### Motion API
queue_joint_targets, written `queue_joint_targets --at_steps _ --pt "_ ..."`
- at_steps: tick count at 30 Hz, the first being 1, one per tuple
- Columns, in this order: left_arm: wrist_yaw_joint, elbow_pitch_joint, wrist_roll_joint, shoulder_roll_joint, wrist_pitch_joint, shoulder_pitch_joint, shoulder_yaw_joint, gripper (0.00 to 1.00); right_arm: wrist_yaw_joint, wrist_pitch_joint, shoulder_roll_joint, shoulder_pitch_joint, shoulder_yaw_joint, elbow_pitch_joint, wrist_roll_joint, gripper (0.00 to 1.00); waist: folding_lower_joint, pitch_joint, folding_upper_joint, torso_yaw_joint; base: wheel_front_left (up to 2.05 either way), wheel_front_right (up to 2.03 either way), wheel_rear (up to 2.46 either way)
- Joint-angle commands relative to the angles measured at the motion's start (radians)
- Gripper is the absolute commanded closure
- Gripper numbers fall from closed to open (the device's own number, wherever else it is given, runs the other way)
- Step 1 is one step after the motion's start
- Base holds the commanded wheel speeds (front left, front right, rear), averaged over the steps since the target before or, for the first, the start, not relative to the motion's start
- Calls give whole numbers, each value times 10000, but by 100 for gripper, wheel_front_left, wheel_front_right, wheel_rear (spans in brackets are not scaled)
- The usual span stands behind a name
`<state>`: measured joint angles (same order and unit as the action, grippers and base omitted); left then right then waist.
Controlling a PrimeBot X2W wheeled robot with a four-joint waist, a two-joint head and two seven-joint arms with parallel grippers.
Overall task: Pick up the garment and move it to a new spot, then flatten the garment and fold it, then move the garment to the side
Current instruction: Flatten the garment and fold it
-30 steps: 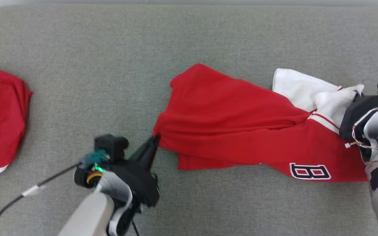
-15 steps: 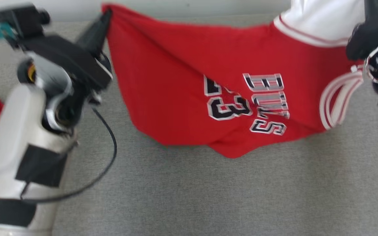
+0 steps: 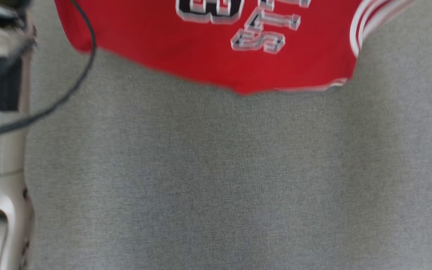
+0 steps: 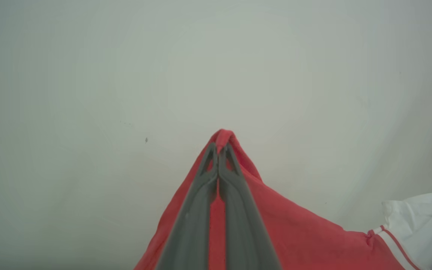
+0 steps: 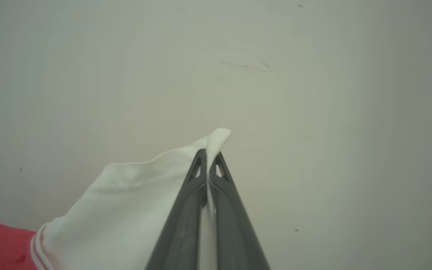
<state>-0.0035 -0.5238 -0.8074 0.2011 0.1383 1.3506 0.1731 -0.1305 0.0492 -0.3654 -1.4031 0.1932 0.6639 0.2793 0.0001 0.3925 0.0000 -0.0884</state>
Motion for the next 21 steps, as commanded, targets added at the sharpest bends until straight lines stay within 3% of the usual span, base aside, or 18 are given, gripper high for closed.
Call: queue_joint_targets --at_steps 1,7,11,14,18,21 --pt "35 -112 125 46 -208 390 -61 100 -6 244 61 -437 -130 79 -180 100 -1 997 0 -265 0 0 0" --pt "211 -626 297 71 -1611 2360 -618 100 -6 1555 547 -2628 -1596 644 -1067 100 -1 2313 0 -429 0 0 0" --pt "69 -773 347 147 -2461 3286 -879 100 -6 2032 925 -3661 -2552 575 -1732 100 -1 2917 0 -539 0 0 0" --pt "-89 -797 371 151 -3062 3765 -1014 100 -6 2159 1188 -4287 -3374 64 -2171 100 -1 3345 0 -583 0 0 0" --pt "-366 -774 260 86 -3574 4130 -1202 100 -4 2143 1599 -4499 -4232 -1710 -2713 100 -1 3845 0 -543 0 0 0" --pt "-556 -841 385 134 -3761 4111 -1199 100 -6 2145 1753 -4254 -4180 -2192 -2979 100 -1 4208 0 -580 0 0 0"
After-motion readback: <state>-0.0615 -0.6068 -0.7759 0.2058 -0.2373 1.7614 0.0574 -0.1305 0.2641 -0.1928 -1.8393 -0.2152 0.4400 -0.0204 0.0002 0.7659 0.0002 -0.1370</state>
